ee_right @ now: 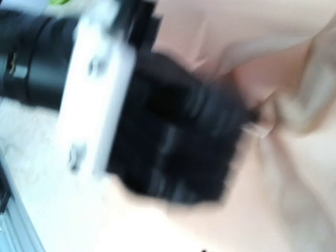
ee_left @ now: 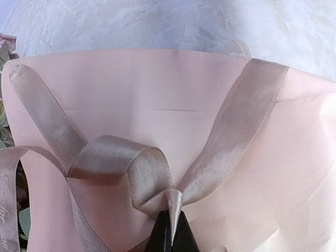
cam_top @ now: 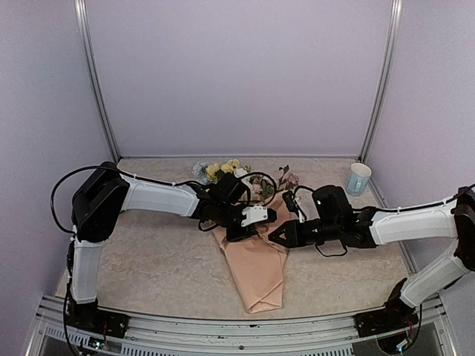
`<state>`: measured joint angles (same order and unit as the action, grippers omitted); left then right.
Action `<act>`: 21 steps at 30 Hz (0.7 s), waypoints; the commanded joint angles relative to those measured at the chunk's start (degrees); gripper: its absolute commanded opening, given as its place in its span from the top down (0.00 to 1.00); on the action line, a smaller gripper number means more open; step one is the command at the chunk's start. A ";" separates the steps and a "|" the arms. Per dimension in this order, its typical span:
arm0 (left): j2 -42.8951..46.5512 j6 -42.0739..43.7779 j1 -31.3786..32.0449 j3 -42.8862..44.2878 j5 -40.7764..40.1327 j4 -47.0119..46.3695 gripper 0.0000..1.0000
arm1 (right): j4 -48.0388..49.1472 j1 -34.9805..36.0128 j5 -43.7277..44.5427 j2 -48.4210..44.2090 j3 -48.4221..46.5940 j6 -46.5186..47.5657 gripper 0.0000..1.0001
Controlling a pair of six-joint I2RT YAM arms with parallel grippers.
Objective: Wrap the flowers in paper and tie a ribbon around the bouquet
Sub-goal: Cross the ribbon over the folded bouquet.
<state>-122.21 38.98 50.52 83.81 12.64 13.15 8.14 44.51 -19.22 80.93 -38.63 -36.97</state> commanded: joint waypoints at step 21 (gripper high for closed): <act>21.13 -28.87 -1.30 -11.43 11.25 -1.79 1.00 | 11.07 6.17 -2.57 17.78 3.15 -4.50 0.79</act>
<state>-111.18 18.63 47.44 76.64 21.34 11.64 20.75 50.46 -23.77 97.71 -36.10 -41.36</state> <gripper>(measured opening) 0.008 0.210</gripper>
